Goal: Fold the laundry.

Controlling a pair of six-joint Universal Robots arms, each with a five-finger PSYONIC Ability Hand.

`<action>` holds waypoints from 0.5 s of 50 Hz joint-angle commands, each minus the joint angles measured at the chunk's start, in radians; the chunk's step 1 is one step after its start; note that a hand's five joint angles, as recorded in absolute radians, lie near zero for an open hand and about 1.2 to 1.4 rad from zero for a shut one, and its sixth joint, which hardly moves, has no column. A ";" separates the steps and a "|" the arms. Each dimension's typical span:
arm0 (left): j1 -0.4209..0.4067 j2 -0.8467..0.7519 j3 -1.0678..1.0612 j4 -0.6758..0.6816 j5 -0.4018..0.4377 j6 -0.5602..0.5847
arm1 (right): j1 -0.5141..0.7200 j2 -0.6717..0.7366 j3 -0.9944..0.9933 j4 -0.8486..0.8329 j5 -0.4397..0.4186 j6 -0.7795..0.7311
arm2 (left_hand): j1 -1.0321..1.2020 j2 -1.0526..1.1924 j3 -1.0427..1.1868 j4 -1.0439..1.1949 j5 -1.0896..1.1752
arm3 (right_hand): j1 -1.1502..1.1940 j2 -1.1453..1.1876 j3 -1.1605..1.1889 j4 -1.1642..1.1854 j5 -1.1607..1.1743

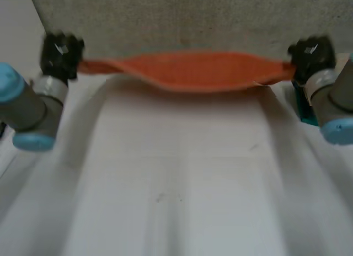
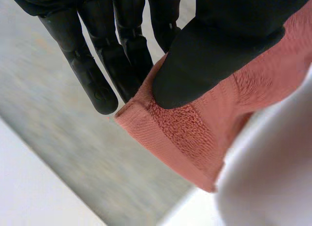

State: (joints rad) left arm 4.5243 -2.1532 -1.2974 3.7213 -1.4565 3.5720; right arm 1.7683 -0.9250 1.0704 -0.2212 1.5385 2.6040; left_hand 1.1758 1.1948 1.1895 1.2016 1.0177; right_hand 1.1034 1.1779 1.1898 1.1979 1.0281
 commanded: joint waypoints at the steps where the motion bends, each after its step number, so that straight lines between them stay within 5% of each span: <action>1: -0.005 -0.065 -0.150 -0.063 0.039 0.076 | 0.011 0.061 0.060 0.120 -0.026 -0.015 | 0.220 0.201 0.207 0.195 0.204 | 0.293 0.218 0.206 0.198 0.194; 13: 0.087 0.372 -0.515 -0.593 0.001 0.352 | -0.012 -0.230 0.400 0.494 -0.012 -0.223 | 0.220 0.201 0.207 0.195 0.204 | 0.293 0.218 0.206 0.198 0.194; 18: 0.203 0.559 -0.681 -0.911 0.019 0.545 | -0.090 -0.379 0.583 0.658 0.023 -0.402 | 0.220 0.201 0.207 0.195 0.204 | 0.293 0.218 0.206 0.198 0.194; 25: 0.222 0.592 -0.686 -0.910 0.131 0.619 | -0.150 -0.434 0.638 0.496 0.020 -0.414 | 0.220 0.201 0.207 0.195 0.204 | 0.293 0.218 0.206 0.198 0.194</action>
State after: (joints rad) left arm 4.7248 -1.5901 -1.9808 2.8191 -1.4275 4.1252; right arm 1.6730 -1.3059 1.6529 0.4049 1.5563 2.2111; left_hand 1.1760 1.1948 1.1896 1.2018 1.0177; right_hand 1.1034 1.1779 1.1898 1.1979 1.0280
